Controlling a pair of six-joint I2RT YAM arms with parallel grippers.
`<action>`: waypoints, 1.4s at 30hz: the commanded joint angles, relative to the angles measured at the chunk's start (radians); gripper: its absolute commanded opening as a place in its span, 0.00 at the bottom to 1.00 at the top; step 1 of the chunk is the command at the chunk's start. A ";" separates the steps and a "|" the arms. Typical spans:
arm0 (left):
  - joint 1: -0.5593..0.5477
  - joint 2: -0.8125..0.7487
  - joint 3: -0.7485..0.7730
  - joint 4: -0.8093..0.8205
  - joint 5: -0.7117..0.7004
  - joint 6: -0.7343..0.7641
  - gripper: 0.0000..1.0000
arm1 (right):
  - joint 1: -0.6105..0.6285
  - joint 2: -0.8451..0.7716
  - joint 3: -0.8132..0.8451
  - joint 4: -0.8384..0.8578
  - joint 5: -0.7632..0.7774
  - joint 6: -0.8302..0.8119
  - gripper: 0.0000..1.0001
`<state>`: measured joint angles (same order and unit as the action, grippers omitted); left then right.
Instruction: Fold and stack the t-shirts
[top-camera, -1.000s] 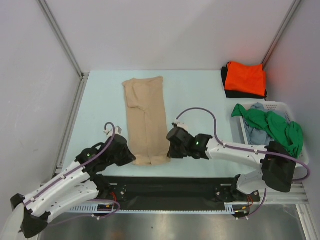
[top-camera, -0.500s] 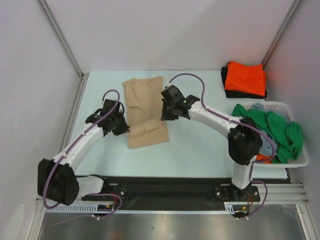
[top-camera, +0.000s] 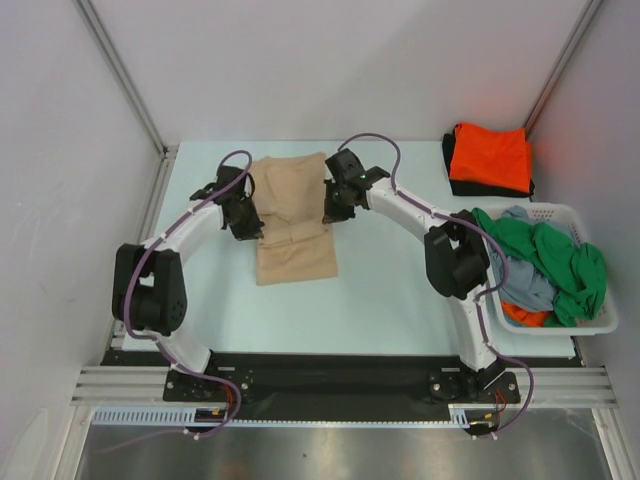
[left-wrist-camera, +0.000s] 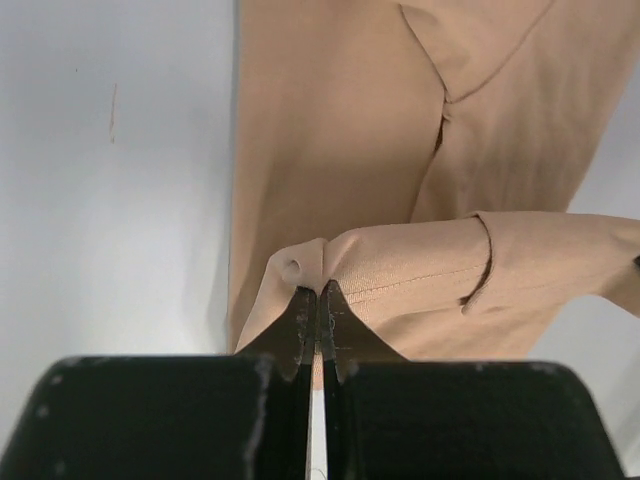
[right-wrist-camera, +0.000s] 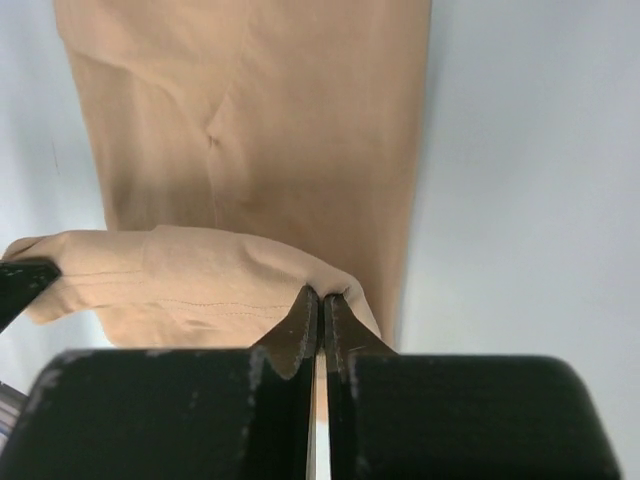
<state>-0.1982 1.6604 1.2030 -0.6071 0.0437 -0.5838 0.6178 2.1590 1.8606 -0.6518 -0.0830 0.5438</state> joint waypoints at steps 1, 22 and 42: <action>0.025 0.045 0.069 0.017 0.016 0.033 0.00 | -0.018 0.053 0.100 -0.028 -0.038 -0.036 0.00; 0.146 -0.014 0.276 -0.188 0.107 0.131 0.64 | -0.024 -0.059 0.120 -0.042 -0.020 -0.024 0.63; 0.146 -0.782 -0.385 -0.042 -0.064 0.233 0.85 | 0.227 0.333 0.464 -0.308 0.187 -0.058 0.60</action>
<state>-0.0494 0.8589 0.8124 -0.6846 0.0116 -0.3775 0.8669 2.4413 2.1876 -0.8543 0.0288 0.5144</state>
